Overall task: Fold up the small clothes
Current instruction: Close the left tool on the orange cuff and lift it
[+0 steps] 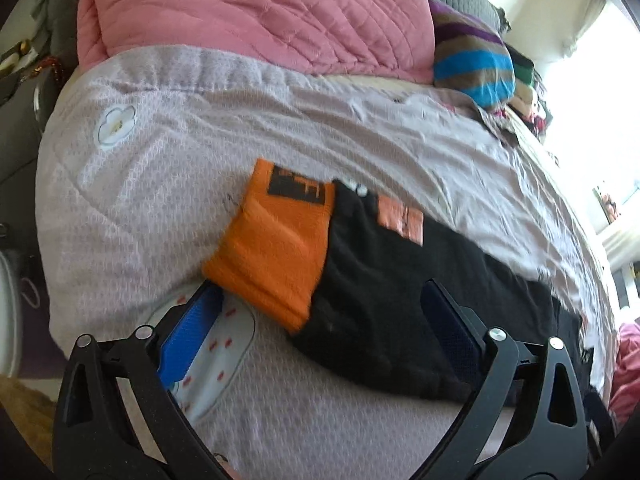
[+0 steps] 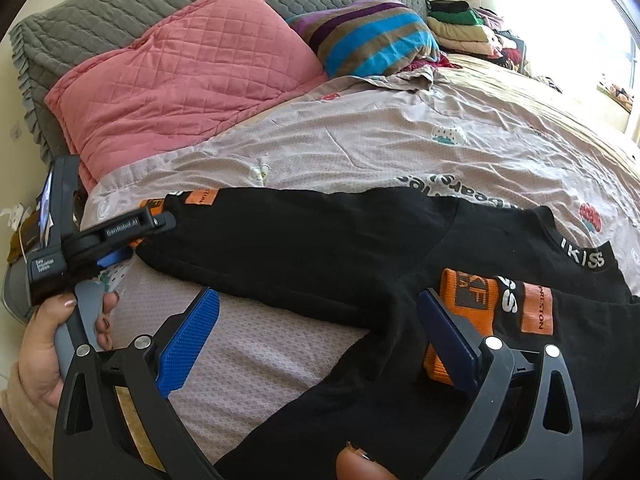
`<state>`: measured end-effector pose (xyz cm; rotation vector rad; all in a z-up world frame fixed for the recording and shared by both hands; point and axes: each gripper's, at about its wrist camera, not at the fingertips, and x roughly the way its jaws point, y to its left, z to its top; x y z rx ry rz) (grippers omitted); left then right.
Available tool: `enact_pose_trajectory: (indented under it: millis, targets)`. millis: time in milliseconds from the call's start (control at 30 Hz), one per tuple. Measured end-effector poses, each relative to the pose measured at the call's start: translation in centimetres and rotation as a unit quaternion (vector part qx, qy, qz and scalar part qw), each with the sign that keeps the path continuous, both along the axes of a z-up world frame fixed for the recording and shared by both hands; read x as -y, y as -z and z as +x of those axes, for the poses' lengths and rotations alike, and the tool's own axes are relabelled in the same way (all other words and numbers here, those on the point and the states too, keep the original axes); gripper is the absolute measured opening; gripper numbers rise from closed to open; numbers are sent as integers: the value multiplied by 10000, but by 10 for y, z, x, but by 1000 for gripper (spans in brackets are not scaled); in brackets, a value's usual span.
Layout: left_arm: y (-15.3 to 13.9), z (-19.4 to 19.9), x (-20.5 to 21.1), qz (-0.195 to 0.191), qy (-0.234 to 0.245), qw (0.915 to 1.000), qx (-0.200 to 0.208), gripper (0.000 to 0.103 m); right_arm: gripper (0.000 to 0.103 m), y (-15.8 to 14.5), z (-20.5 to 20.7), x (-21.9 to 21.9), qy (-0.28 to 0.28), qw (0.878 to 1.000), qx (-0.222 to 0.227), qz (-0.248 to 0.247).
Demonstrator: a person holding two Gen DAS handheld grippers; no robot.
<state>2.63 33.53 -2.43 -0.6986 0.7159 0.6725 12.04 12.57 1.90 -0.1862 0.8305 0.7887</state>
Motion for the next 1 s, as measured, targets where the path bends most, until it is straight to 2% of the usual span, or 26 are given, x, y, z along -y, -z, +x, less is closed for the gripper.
enact_pose_trajectory:
  millis: [33,100,133,167,200,333,600,1000]
  targets:
    - [-1,1,-1,42,-49,10000,30,75,98,1,1,1,21,10000,-20,0]
    - [-2,3,-5,76,-98,9999,97,40,98,3,4,5,89,9999,-65,12]
    - [-3,4,-7,37,-80,9998,170,30,98,4,6,8,129,9999,-95,35]
    - [-3,4,-9,-51,-36,9996,286,11,98,4,7,11,156,9998,-109,49]
    - [-3,3,-10,-140,2,9991,403,7,98,5,8,15,204,9997,-130,66]
    - [-17,-2,-3,-77,157,9970,759,6,98,7,11,32,393,9989,-201,128]
    - [-67,-4,32,81,651,9887,1347,5,98,5,17,83,912,9936,-481,452]
    - [-115,11,100,40,1514,9702,1893,4,98,-15,18,144,1396,9867,-356,753]
